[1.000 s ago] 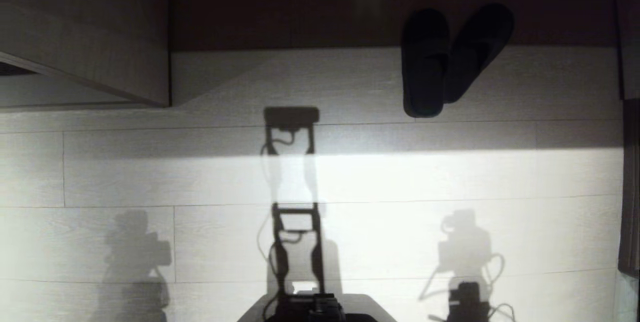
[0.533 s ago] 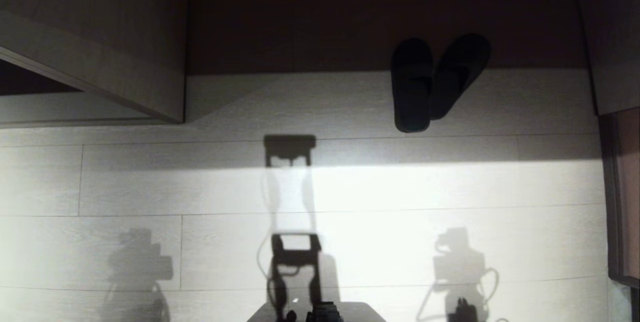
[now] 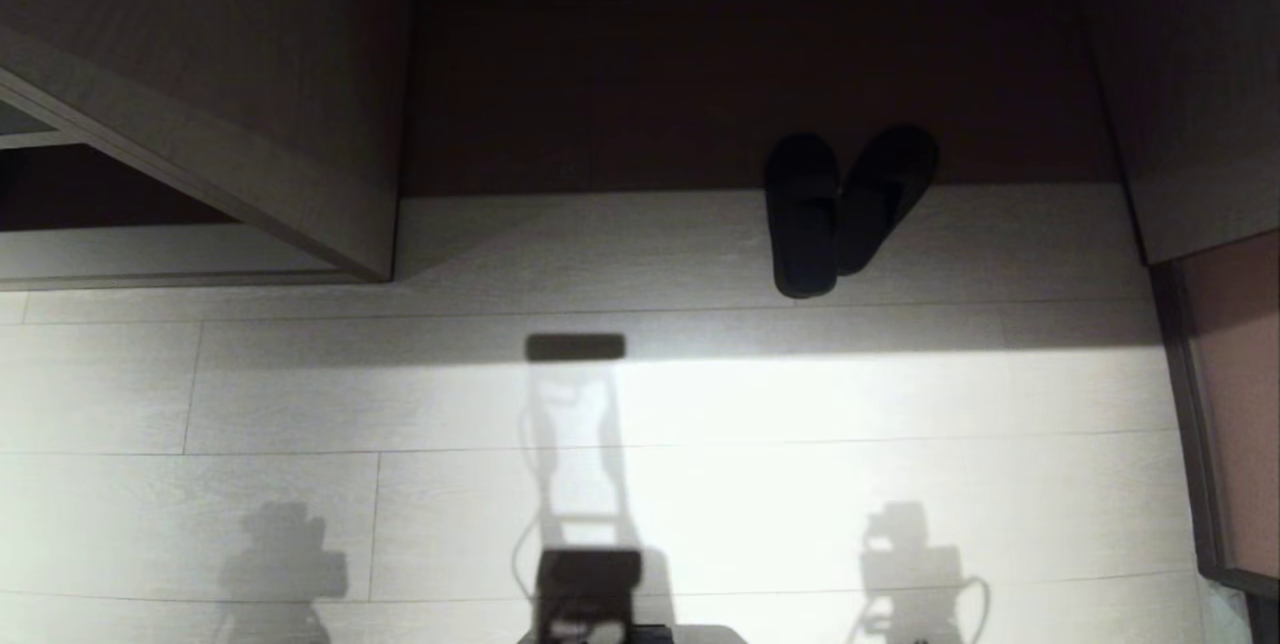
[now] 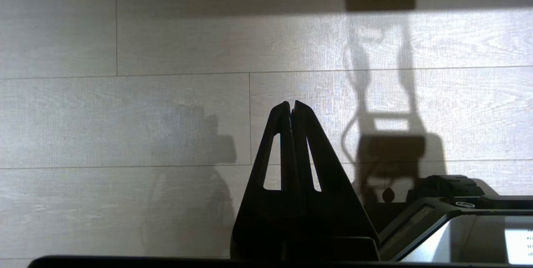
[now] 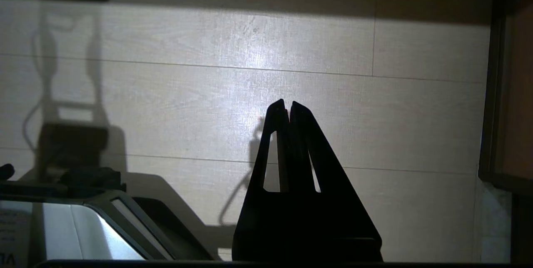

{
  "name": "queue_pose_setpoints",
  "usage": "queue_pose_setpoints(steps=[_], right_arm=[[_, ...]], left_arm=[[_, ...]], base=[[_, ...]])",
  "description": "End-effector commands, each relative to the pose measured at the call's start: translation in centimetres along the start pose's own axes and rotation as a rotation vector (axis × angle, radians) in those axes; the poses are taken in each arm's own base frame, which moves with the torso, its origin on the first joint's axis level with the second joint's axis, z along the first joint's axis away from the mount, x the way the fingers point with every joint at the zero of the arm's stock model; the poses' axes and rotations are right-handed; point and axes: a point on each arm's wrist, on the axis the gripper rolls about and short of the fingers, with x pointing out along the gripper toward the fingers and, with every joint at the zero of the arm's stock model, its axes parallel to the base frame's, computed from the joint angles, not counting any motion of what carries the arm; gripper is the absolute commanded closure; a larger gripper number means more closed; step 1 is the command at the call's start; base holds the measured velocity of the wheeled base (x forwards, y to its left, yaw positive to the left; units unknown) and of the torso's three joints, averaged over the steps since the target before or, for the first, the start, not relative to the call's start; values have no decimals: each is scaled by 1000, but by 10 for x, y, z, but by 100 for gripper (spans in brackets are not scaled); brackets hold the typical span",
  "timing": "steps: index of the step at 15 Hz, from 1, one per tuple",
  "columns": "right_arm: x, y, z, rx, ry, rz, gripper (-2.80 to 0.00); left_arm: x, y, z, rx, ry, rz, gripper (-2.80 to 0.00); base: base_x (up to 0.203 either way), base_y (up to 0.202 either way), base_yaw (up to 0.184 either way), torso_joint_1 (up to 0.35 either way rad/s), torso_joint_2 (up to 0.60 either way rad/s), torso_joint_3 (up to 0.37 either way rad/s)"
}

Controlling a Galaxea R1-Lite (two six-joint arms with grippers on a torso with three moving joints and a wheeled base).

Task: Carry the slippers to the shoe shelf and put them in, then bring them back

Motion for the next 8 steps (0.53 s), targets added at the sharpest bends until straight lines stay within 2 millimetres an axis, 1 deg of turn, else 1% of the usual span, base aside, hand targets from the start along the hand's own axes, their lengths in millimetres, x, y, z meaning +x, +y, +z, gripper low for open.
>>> queue_pose_setpoints(steps=[1, 8], right_arm=[[0, 0, 0, 0, 2, 1, 0], [0, 0, 0, 0, 3, 1, 0]], left_arm=[[0, 0, 0, -1, 1, 1, 0], [0, 0, 0, -1, 1, 1, 0]], base=[[0, 0, 0, 1, 2, 198], [0, 0, 0, 4, 1, 201]])
